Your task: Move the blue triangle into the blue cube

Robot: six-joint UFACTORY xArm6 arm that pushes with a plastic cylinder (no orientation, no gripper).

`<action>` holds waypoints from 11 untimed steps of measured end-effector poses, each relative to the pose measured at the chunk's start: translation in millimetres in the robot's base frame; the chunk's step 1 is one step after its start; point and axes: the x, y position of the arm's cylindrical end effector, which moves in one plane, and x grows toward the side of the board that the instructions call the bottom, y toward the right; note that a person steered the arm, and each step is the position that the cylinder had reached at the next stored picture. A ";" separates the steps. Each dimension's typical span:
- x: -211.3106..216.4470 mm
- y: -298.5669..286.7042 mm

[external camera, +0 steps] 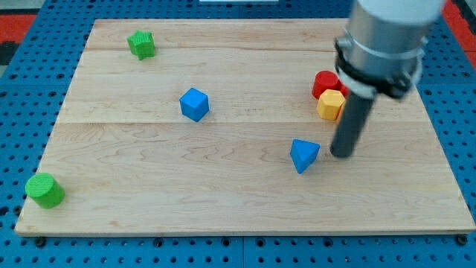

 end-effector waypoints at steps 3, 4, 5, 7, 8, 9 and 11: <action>-30.2 -50.5; -38.0 -46.3; -56.5 -62.7; -64.4 -41.8; -86.2 -49.3; -99.8 -108.9; -94.5 -151.1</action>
